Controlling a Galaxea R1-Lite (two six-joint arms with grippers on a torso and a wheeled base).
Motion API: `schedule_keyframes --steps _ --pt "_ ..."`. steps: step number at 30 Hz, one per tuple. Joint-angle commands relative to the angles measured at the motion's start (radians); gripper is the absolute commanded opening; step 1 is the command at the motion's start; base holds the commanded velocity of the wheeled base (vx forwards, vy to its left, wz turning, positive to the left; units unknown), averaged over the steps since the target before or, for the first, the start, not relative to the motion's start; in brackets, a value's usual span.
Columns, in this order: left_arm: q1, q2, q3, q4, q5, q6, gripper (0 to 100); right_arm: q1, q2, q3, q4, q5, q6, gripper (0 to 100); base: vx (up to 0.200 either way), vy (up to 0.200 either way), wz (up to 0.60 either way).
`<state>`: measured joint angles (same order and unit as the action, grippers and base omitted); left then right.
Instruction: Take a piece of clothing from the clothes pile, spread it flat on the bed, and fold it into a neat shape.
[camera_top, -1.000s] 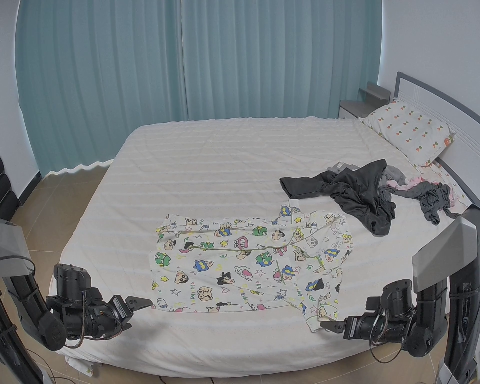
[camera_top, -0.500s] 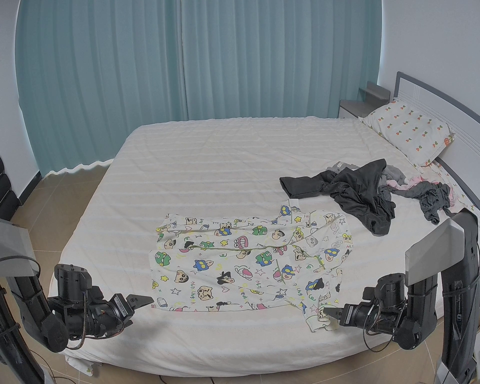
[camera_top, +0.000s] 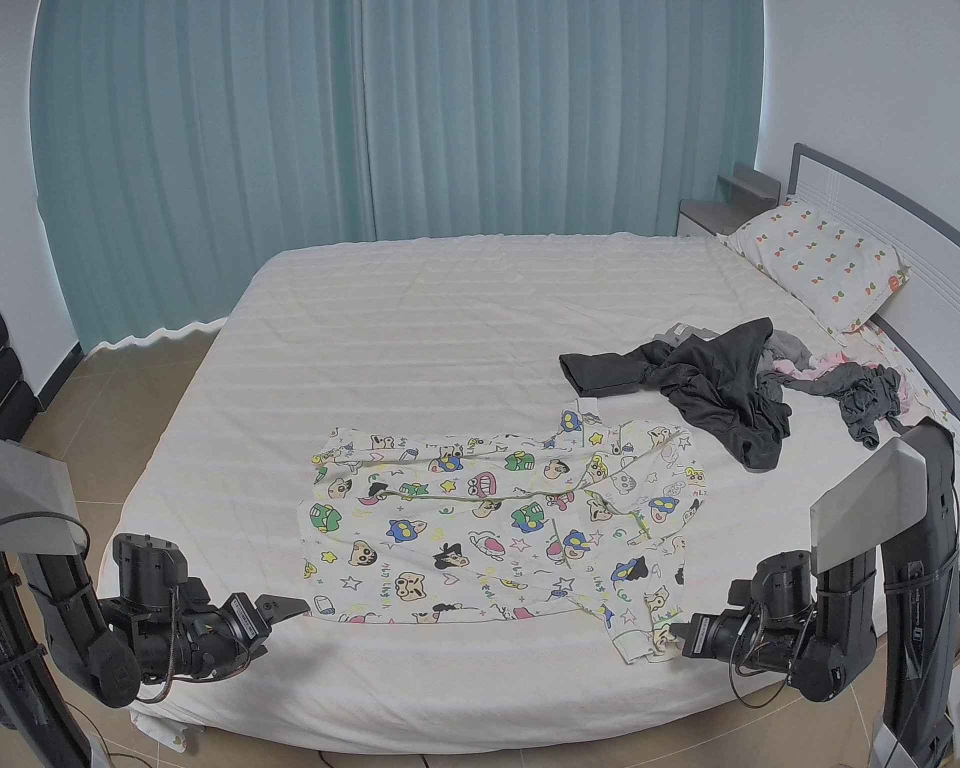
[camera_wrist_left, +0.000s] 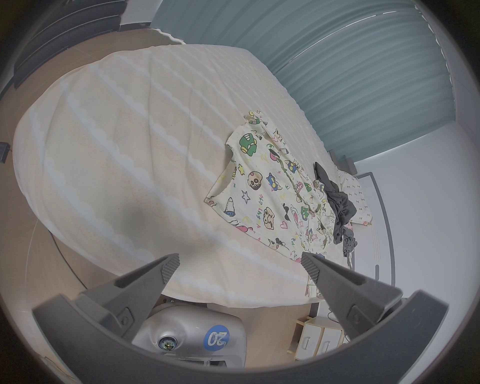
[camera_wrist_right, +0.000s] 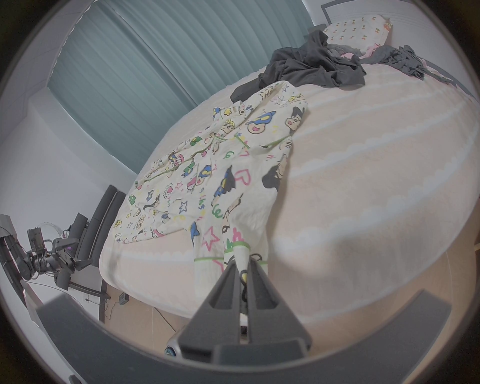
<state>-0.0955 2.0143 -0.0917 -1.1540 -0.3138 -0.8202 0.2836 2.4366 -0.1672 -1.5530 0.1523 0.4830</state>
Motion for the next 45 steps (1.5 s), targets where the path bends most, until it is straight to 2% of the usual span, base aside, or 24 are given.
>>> schedule_keyframes --steps 1,8,20,27,31,32,34,37,40,42,43,45 --pt "-0.009 0.011 0.004 -0.001 0.004 0.001 100 -0.04 -0.062 0.06 -0.01 0.001 -0.009 0 0.0 0.0 0.0" --pt "-0.01 0.023 0.013 -0.001 0.004 0.047 100 -0.083 -0.024 0.107 -0.009 0.007 -0.076 0 0.0 0.0 0.0" --pt "-0.012 0.041 0.012 -0.001 0.007 0.05 100 -0.115 0.018 0.155 -0.009 0.007 -0.165 0 0.0 0.0 0.0" --pt "-0.039 0.061 0.01 -0.001 0.013 0.053 100 -0.113 0.027 0.167 -0.009 0.006 -0.173 0 0.0 0.0 0.0" --pt "-0.07 0.086 0.0 -0.001 0.067 0.087 100 -0.112 0.027 0.167 -0.009 0.006 -0.173 0 0.0 0.0 0.0" --pt "-0.095 0.12 -0.04 -0.003 0.122 0.099 100 -0.112 0.033 0.167 -0.009 0.006 -0.173 0 0.0 0.0 0.0" --pt "-0.098 0.146 -0.109 -0.001 0.174 0.095 100 -0.112 0.038 0.167 -0.009 0.006 -0.173 0 0.0 0.0 0.0" --pt "-0.098 0.195 -0.183 0.008 0.193 0.102 100 -0.11 0.039 0.167 -0.01 0.006 -0.173 0 0.0 0.0 0.0" --pt "-0.09 0.274 -0.269 0.011 0.196 0.171 100 -0.109 0.036 0.167 -0.01 0.006 -0.173 0 0.0 0.0 0.0" --pt "-0.092 0.291 -0.278 0.01 0.2 0.202 100 -0.109 0.035 0.167 -0.01 0.006 -0.173 0 0.0 0.0 0.0" --pt "-0.092 0.308 -0.29 0.01 0.216 0.271 100 -0.109 0.035 0.167 -0.01 0.006 -0.173 0 0.0 0.0 0.0" --pt "-0.093 0.319 -0.306 0.013 0.229 0.339 100 -0.106 0.033 0.167 -0.01 0.006 -0.173 0 0.0 0.0 0.0"
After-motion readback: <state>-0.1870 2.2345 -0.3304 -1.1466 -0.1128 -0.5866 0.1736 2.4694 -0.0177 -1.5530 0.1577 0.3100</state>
